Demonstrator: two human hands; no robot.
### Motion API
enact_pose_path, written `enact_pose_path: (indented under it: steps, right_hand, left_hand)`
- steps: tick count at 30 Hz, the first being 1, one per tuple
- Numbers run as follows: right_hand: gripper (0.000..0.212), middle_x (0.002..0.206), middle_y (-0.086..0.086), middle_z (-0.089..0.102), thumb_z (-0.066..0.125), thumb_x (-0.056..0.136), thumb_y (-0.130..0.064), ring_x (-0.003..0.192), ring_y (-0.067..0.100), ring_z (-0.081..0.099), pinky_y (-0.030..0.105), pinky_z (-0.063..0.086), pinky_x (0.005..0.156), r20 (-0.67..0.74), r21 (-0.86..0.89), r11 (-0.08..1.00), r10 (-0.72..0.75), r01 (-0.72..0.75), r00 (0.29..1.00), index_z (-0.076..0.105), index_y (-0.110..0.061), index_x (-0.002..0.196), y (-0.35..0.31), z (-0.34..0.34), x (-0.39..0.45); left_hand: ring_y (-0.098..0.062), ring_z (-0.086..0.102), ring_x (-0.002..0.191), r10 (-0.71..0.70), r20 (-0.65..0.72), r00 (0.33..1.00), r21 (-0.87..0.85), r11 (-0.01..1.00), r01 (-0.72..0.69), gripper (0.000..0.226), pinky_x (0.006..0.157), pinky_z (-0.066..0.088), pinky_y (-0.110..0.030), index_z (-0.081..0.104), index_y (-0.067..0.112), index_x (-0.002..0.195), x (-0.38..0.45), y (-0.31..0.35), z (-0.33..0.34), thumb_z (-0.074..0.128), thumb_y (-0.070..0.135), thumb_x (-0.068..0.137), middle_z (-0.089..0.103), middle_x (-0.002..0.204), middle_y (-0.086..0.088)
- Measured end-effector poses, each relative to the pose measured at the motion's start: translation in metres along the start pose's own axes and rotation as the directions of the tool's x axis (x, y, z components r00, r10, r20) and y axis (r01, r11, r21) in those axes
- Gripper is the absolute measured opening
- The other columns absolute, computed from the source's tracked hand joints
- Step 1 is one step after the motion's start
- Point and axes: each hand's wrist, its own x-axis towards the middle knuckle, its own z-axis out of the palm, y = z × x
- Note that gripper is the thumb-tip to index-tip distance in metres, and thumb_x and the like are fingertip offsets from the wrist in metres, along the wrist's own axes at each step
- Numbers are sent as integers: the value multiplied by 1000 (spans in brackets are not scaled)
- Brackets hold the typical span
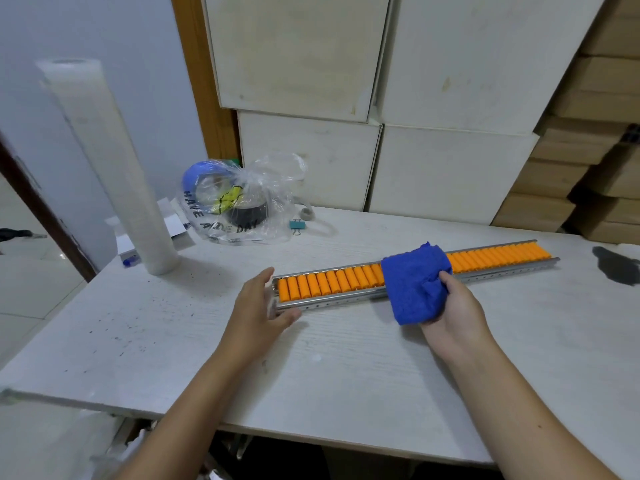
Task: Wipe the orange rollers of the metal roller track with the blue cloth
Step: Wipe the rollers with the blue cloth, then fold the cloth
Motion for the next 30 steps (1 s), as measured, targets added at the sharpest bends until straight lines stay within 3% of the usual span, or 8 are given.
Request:
enact_pose_path:
  steps: [9, 11, 13, 18, 20, 23, 26, 30]
  right_hand:
    - [13, 80, -10, 60, 46, 91, -29, 83, 13, 59, 32, 46, 76, -396, -317, 891, -437, 326, 808, 58, -31, 85, -87, -40, 65]
    - [20, 70, -6, 51, 40, 94, -28, 71, 15, 51, 32, 40, 68, -272, -587, 708, -629, 392, 728, 51, -28, 77, -90, -35, 59]
    - [25, 65, -3, 45, 38, 98, -23, 61, 17, 43, 31, 34, 58, 56, -781, 402, -717, 478, 695, 48, -22, 75, -78, -28, 43]
    - [37, 97, -19, 58, 43, 95, -7, 91, -11, 54, 3, 35, 77, 529, -815, -15, -428, 580, 733, 49, -40, 108, -19, -46, -7]
    - [40, 121, -6, 58, 49, 94, -7, 115, 2, 52, 11, 31, 96, 566, -824, -166, -279, 542, 776, 41, -41, 115, 1, -67, -13]
    - [43, 140, -27, 17, 44, 93, -47, 136, -2, 12, 17, 8, 109, 543, -779, -371, 1, 505, 839, 25, -43, 131, 3, -77, -25]
    - [84, 138, -35, 13, 13, 63, -91, 130, -8, 10, 20, 13, 108, 544, -792, -319, 17, 520, 839, 27, -49, 134, -10, -61, -36]
    - [62, 143, -31, 26, 24, 79, -75, 139, -1, 15, 34, 21, 112, 588, -808, -129, -152, 574, 794, 37, -48, 133, 0, -12, -32]
  left_hand:
    - [-13, 48, 125, 19, -32, 999, 93, 995, -16, 92, 101, 44, -40, 22, 23, 147, 13, -9, 8, 74, 29, 72, 49, 139, 0]
    - [-14, 46, 127, 34, -45, 998, 85, 996, -30, 92, 103, 42, -39, 22, 21, 148, 12, -7, 9, 75, 26, 72, 47, 141, -1]
    - [-15, 44, 129, 40, -56, 998, 92, 995, -34, 92, 104, 41, -39, 21, 22, 148, 11, -7, 8, 75, 26, 73, 46, 142, -1]
    - [-14, 41, 131, 45, -61, 997, 106, 994, -38, 90, 104, 37, -34, 18, 26, 148, 9, -7, 7, 73, 29, 75, 44, 144, 3]
    - [-14, 40, 131, 45, -59, 997, 118, 992, -38, 89, 103, 37, -34, 18, 26, 148, 9, -6, 7, 72, 29, 76, 44, 144, 4]
    - [-14, 37, 132, 42, -62, 997, 140, 990, -32, 87, 104, 36, -35, 18, 26, 147, 9, -5, 8, 69, 31, 77, 43, 144, 4]
    - [-13, 34, 133, 44, -57, 997, 171, 985, -34, 87, 102, 35, -33, 16, 25, 148, 8, -4, 9, 67, 33, 78, 41, 145, 7]
    - [-12, 34, 133, 37, -58, 998, 165, 986, -27, 87, 101, 35, -32, 14, 27, 147, 7, -2, 8, 67, 33, 78, 41, 144, 8]
